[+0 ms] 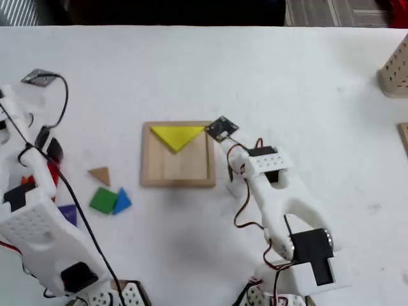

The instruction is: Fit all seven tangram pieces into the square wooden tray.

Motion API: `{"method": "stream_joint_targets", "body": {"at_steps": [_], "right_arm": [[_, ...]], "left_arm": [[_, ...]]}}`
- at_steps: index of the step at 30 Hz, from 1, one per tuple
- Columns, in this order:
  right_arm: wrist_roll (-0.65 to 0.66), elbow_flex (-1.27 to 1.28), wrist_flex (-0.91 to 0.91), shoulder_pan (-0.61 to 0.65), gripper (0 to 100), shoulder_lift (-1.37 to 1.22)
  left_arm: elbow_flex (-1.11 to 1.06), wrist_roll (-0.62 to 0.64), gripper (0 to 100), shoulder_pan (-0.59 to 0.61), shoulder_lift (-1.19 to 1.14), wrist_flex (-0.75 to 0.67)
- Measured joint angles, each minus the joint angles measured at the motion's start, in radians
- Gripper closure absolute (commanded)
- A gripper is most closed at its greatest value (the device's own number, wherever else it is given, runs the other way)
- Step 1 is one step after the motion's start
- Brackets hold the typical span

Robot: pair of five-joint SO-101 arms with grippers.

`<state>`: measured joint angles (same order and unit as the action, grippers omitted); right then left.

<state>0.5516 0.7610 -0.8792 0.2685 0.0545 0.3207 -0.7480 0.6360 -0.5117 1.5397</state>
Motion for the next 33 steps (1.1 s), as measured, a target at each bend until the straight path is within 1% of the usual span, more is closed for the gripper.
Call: {"method": "stream_joint_targets", "body": {"at_steps": [3,7,10,17,19,21,25,26,33], "right_arm": [[0.002,0.0,0.0,0.002,98.0,0.0],[0.002,0.0,0.0,0.002,98.0,0.0],[0.002,0.0,0.0,0.002,98.0,0.0],[0.002,0.0,0.0,0.002,98.0,0.0],[0.002,0.0,0.0,0.002,98.0,0.0],[0.002,0.0,0.0,0.002,98.0,0.0],[0.002,0.0,0.0,0.002,98.0,0.0],[0.002,0.0,0.0,0.002,98.0,0.0],[0.002,0.003,0.0,0.002,98.0,0.0]], "left_arm": [[0.006,-0.006,74,0.037,0.0,0.02],[-0.012,-0.101,78,0.097,0.0,0.026],[-0.1,-0.143,78,0.107,0.0,0.014],[-0.304,-0.144,77,0.107,0.017,-0.232],[-0.328,-0.143,75,0.109,0.021,-0.299],[-0.344,-0.121,70,0.109,0.021,-0.339],[-0.347,-0.086,57,0.109,0.009,-0.384],[-0.347,-0.086,56,0.112,0.009,-0.385],[-0.356,-0.083,58,0.118,0.009,-0.385]]}}
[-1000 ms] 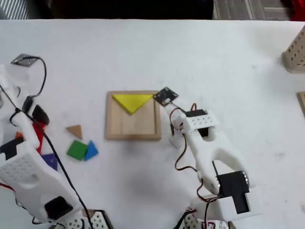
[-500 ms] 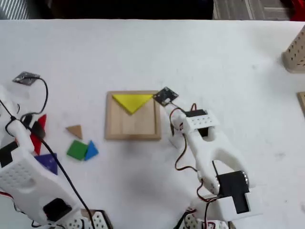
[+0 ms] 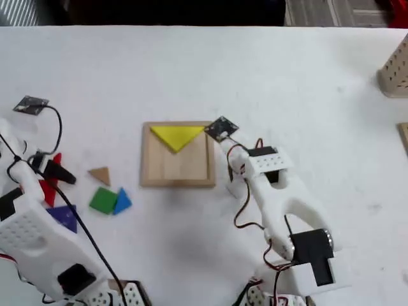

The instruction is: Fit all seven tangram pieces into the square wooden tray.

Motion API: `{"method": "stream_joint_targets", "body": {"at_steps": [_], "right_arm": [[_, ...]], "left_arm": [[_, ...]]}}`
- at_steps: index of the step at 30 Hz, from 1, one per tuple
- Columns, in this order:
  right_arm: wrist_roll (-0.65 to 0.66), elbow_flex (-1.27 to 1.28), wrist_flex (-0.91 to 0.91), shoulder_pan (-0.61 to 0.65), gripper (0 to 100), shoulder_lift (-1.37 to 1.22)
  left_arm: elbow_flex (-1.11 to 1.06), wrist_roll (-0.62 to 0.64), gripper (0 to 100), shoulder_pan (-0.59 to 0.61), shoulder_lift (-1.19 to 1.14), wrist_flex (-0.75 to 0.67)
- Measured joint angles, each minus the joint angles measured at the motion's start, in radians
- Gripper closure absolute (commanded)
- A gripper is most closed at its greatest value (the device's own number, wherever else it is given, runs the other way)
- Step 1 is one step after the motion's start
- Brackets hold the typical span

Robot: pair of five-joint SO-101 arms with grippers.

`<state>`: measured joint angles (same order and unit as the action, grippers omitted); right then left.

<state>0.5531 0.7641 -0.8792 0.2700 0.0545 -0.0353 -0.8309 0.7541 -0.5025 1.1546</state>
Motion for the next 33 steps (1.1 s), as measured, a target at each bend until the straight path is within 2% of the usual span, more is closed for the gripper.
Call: {"method": "stream_joint_targets", "body": {"at_steps": [3,5,8,11,12,14,17,28,31,33], "right_arm": [[0.0,0.0,0.0,0.0,98.0,0.0],[0.0,0.0,0.0,0.0,98.0,0.0],[0.0,0.0,0.0,0.0,98.0,0.0],[0.0,0.0,0.0,0.0,98.0,0.0],[0.0,0.0,0.0,0.0,98.0,0.0],[0.0,0.0,0.0,0.0,98.0,0.0],[0.0,0.0,0.0,0.0,98.0,0.0],[0.0,0.0,0.0,0.0,98.0,0.0],[0.0,0.0,0.0,0.0,98.0,0.0],[0.0,0.0,0.0,0.0,98.0,0.0]], "left_arm": [[-0.002,0.0,58,0.0,-0.003,0.0],[-0.018,0.0,62,0.0,0.003,-0.011],[-0.029,0.0,77,0.0,0.008,-0.014],[-0.029,0.002,97,0.0,0.008,-0.014],[-0.031,0.005,99,-0.002,0.008,-0.003],[-0.044,0.006,95,-0.009,0.009,0.002],[-0.049,-0.021,98,-0.012,0.011,0.008],[0.046,-0.038,98,-0.049,-0.011,0.175],[0.12,-0.069,98,-0.043,-0.015,0.269],[0.186,-0.157,97,-0.043,-0.015,0.365]]}}
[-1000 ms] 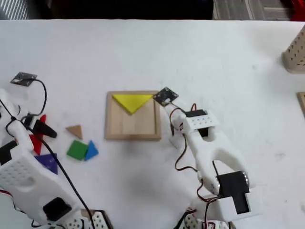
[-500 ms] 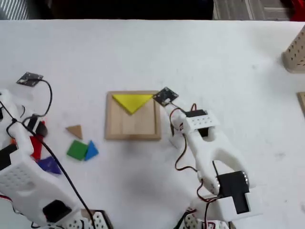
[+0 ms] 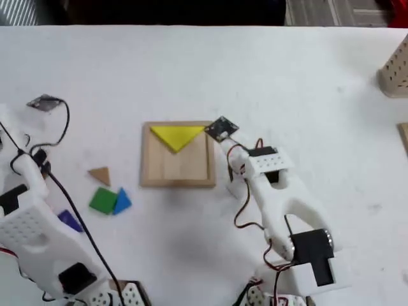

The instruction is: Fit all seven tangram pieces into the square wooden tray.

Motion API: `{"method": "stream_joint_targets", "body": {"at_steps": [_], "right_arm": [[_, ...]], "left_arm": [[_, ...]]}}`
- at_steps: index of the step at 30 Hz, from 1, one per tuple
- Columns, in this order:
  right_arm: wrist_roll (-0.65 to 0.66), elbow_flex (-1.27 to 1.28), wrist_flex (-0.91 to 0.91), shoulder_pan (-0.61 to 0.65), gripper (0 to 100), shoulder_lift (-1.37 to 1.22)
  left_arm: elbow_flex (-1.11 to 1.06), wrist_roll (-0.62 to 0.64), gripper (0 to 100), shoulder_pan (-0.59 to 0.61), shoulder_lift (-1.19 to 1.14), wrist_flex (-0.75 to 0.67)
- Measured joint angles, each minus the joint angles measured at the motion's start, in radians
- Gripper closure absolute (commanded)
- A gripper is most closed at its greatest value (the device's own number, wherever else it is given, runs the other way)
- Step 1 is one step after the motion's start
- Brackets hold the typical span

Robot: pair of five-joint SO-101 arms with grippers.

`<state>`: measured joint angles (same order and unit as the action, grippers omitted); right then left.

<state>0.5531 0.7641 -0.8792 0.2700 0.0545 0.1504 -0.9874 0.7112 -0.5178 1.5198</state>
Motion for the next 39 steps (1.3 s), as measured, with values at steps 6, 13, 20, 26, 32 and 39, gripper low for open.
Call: {"method": "stream_joint_targets", "body": {"at_steps": [6,13,20,26,32,39], "right_arm": [[0.005,0.0,0.0,0.0,98.0,0.0],[0.006,0.0,0.0,0.0,98.0,0.0],[0.006,0.0,0.0,0.0,98.0,0.0],[0.006,0.0,0.0,0.0,98.0,0.0],[0.006,0.0,0.0,0.0,98.0,0.0],[0.006,0.0,0.0,0.0,98.0,0.0]], "left_arm": [[0.132,-0.272,92,0.038,0.0,0.227],[0.092,-0.393,92,0.141,0.052,0.25],[-0.152,-0.408,92,0.241,0.284,0.247],[-0.423,-0.404,92,0.296,0.442,0.029],[-0.646,-0.201,91,0.299,0.482,-0.382],[-0.74,-0.043,61,0.313,0.476,-0.671]]}}
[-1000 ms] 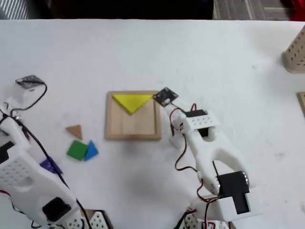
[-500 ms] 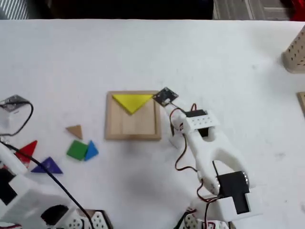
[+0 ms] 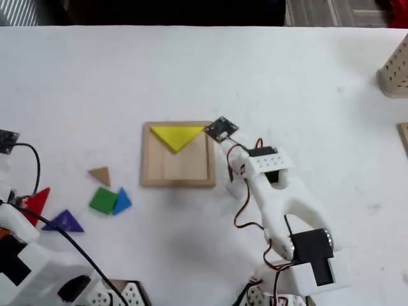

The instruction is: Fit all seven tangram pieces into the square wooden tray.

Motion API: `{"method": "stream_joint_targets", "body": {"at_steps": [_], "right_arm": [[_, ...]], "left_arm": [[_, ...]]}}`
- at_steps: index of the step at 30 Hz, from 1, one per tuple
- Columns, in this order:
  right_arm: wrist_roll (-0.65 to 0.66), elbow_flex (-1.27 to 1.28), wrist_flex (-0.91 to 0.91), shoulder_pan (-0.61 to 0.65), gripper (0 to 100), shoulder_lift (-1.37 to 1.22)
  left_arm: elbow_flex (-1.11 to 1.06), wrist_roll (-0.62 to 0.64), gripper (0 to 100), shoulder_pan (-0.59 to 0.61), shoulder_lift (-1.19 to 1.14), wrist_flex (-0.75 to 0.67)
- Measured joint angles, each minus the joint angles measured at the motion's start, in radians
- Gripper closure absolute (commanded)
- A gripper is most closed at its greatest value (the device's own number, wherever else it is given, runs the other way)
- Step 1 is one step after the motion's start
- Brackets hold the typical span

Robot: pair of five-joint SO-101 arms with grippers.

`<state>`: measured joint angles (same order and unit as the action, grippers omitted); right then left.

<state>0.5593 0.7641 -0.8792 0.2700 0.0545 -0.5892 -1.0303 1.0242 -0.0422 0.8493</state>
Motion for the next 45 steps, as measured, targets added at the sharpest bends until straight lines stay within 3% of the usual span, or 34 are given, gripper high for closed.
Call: {"method": "stream_joint_targets", "body": {"at_steps": [3,10,27,35,41,45], "right_arm": [[0.0,0.0,0.0,0.0,98.0,0.0],[0.0,0.0,0.0,0.0,98.0,0.0],[0.0,0.0,0.0,0.0,98.0,0.0],[0.0,0.0,0.0,0.0,98.0,0.0],[0.0,0.0,0.0,0.0,98.0,0.0],[0.0,0.0,0.0,0.0,98.0,0.0]], "left_arm": [[0.0,-0.058,64,0.0,0.014,0.037],[-0.025,-0.344,69,0.006,-0.015,0.15],[0.018,-0.341,67,-0.058,-0.018,0.212],[-0.051,-0.27,67,-0.054,-0.017,0.021],[-0.094,-0.219,67,-0.038,0.003,-0.014],[-0.124,-0.227,76,-0.04,0.005,-0.034]]}}
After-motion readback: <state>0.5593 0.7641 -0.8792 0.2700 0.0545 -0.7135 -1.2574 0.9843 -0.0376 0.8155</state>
